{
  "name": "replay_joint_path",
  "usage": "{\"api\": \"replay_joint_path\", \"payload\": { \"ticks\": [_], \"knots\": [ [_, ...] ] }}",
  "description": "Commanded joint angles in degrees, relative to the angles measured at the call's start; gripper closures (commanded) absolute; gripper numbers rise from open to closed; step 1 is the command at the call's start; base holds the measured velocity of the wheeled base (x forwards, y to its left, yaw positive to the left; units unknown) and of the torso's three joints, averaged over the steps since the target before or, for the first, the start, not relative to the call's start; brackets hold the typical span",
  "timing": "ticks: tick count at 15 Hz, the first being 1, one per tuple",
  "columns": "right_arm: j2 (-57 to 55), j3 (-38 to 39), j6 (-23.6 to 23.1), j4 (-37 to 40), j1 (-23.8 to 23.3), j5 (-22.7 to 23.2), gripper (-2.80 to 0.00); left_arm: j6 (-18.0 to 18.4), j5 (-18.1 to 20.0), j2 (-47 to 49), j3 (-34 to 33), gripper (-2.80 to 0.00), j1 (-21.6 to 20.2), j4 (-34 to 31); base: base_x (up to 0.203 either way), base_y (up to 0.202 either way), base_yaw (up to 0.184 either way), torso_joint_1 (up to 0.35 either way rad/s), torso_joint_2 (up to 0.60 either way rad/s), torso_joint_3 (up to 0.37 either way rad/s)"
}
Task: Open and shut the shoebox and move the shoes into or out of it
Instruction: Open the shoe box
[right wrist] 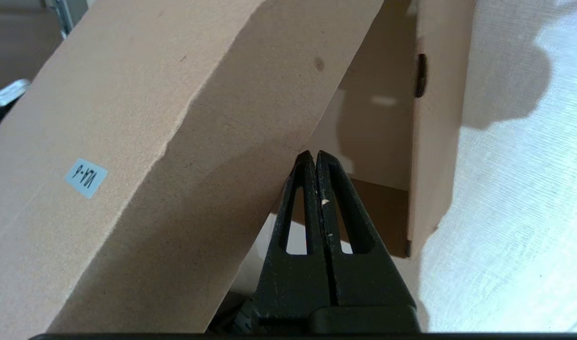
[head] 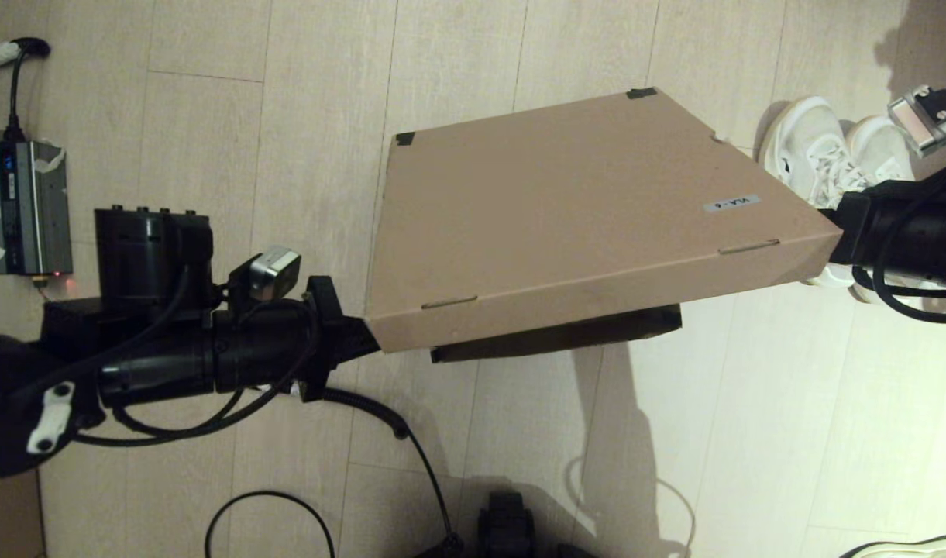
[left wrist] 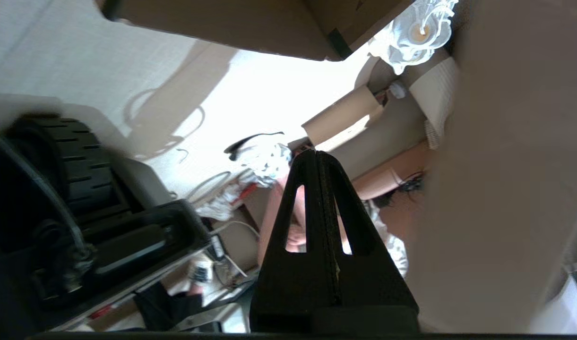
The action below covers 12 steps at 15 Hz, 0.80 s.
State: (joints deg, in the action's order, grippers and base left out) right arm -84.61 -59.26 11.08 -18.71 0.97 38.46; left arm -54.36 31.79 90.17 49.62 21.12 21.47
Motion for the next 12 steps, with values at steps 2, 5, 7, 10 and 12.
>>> {"api": "replay_joint_path", "payload": {
  "ticks": [2,5,7,10,12],
  "knots": [
    [-0.2,-0.1,0.1,-0.1,0.5,0.1,0.0,-2.0,-1.1,2.8,4.0,0.0,0.8,1.6,0.0,0.0,0.0,0.0,0.0,0.0],
    [-0.5,0.8,0.0,-0.1,0.5,0.1,0.0,-5.2,-3.7,4.3,11.0,0.0,0.8,5.5,0.0,0.0,0.0,0.0,0.0,0.0],
    [-0.6,2.0,-0.4,-0.2,0.5,0.0,0.0,-5.7,-4.3,4.4,16.7,0.0,0.8,5.4,0.0,0.0,0.0,0.0,0.0,0.0],
    [-0.4,6.0,-0.9,-0.5,0.3,-1.1,0.0,-6.0,-4.6,5.2,25.5,0.0,0.4,3.9,0.0,0.0,0.0,0.0,0.0,0.0],
    [-0.4,9.8,-3.9,-0.6,0.1,-2.7,0.0,-6.1,-4.7,6.7,33.1,0.0,0.1,1.9,0.0,0.0,0.0,0.0,0.0,0.0]
  ]
}}
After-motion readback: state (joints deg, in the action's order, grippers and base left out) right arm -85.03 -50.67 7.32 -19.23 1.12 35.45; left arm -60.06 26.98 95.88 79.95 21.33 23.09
